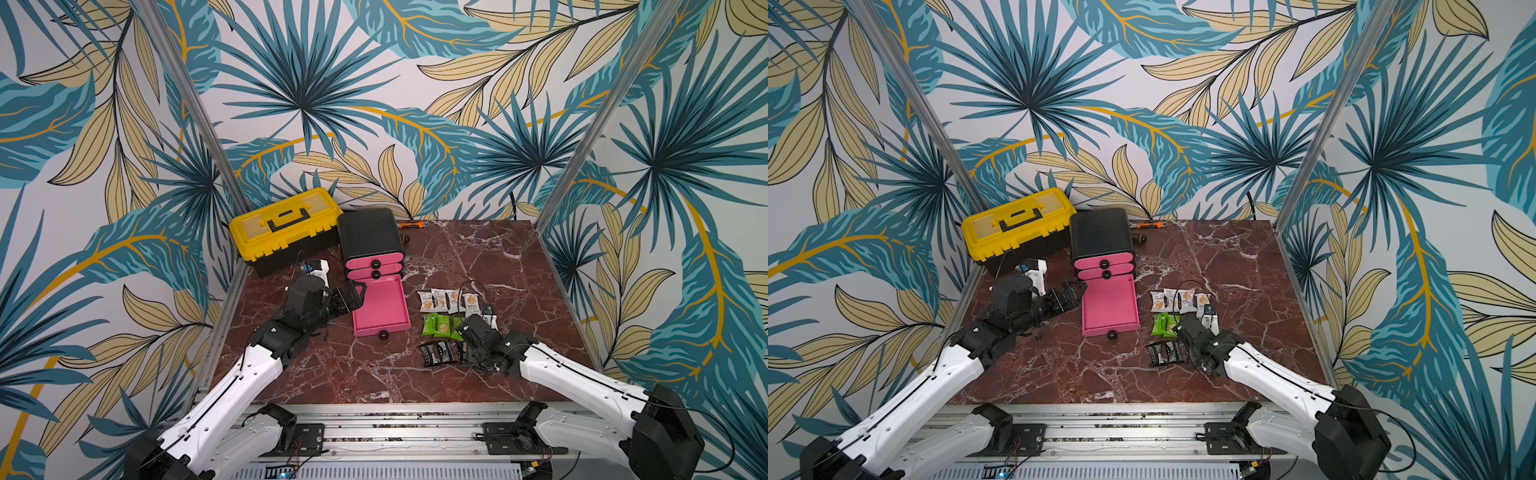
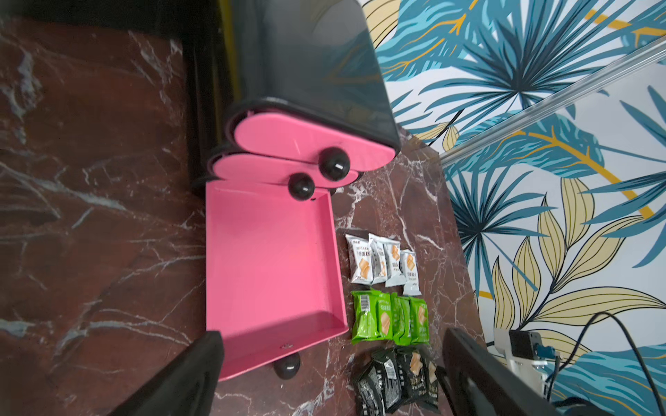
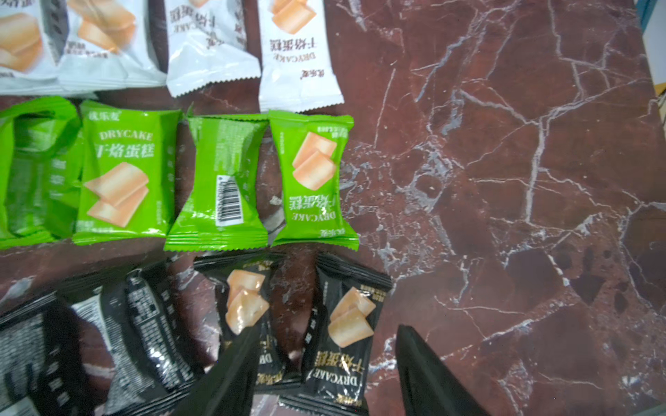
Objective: Take the cookies out of the drawer
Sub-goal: Place the cookie at the center of the board, then close the drawer in the storage box.
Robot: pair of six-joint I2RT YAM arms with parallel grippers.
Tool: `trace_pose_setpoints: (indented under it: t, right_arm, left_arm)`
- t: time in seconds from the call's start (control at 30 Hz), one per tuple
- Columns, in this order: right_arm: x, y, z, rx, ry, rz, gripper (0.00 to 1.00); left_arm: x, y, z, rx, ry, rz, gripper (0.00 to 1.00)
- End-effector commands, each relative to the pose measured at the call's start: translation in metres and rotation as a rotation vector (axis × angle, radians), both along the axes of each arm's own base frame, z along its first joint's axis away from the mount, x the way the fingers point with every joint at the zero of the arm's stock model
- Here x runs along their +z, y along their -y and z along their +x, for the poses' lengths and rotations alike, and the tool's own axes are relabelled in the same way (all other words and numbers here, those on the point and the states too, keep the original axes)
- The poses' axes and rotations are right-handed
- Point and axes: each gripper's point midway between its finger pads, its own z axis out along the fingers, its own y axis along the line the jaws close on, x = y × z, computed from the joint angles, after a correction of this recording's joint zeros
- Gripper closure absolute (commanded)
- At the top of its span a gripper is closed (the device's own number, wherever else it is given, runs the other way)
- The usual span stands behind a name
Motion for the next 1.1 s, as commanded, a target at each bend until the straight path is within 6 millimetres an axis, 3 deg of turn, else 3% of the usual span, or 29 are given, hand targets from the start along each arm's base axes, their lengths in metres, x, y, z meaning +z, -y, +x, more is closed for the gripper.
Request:
trace_pose_setpoints:
  t: [0.0,0.13,0.37,0.77,1.07]
  right_arm:
    - [-0.016,0.019,-0.012,-0.137,-0.011,0.025,0.34]
    - [-0.028,0.022,-0.013,-0.204,-0.034,0.073,0.35]
    - [-0.045,0.010,-0.004,-0.208,-0.048,0.165,0.36]
    - [-0.046,0.006,0.003,-0.206,-0.042,0.169,0.43]
    - [-0.041,-0.007,0.015,-0.179,0.022,0.247,0.48]
  left_arm:
    - [0.024,-0.002,0.007,0.010,0.053,0.023,0.00]
    - [0.030,0.004,0.009,-0.009,0.067,-0.005,0.00]
    - [0.024,0.007,0.009,-0.023,0.051,-0.009,0.00]
    - [0.021,0.009,0.010,-0.028,0.061,-0.022,0.00]
    - [0.044,0.002,0.009,-0.007,0.121,-0.003,0.00]
